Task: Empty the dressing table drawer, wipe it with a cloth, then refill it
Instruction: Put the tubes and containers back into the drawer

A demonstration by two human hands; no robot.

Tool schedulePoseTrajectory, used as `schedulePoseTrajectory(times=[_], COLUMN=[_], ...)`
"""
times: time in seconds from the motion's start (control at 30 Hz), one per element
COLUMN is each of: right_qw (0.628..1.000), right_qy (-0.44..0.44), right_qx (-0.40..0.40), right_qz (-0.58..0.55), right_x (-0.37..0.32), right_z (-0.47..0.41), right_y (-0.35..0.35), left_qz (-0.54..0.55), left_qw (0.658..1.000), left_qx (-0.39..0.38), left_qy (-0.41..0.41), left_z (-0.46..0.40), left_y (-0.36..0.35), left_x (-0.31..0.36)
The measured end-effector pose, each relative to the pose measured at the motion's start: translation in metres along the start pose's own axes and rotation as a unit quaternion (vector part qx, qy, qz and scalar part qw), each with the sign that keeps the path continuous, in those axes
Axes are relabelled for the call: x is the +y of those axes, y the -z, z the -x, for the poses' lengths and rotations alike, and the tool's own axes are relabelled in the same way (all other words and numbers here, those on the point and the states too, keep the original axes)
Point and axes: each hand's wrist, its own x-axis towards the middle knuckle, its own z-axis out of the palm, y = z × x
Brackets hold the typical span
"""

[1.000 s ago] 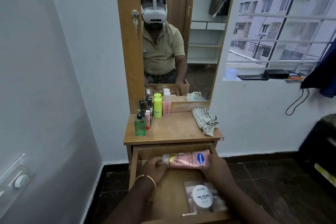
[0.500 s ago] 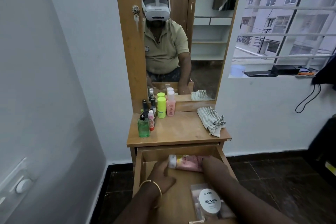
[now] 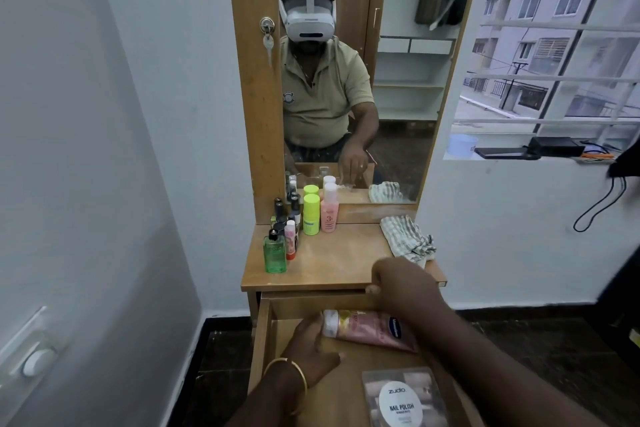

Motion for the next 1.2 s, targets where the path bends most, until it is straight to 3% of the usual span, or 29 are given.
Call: schedulePoseTrajectory(times=[0.2,0.57,0.77,0.93,1.07,1.2], right_qw=[0.979,0.979,0.966,0.948,0.916,0.901], right_qy=[0.057,0.123,0.125,0.112,0.089,0.023], right_qx=[0.177,0.161,0.216,0.216,0.254,0.19], right_qz=[-0.08,-0.01,-0.068,-0.205,-0.298,-0.39], right_x=[-0.022,-0.046,-0.042,-0.033,-0.015,0.011], right_z=[-0.071,-0.133,-0.13,-0.109,-0.058,0.002], right_y=[0.057,0.035,0.032,0.042,0.061,0.055], left_qz=[-0.013,-0.017,-0.015,-0.017,0.092,0.245], left_qw=[0.999,0.998,0.997,0.992,0.977,0.952], left_qx=[0.03,0.061,0.073,0.118,0.176,0.173], left_qy=[0.016,0.006,0.002,-0.037,-0.072,-0.059], left_z=[-0.004,-0.008,-0.008,-0.001,0.002,0.007], left_y=[0.0,0.004,0.002,0.005,0.004,0.002], left_x=[0.004,0.002,0.0,0.003,0.007,0.025])
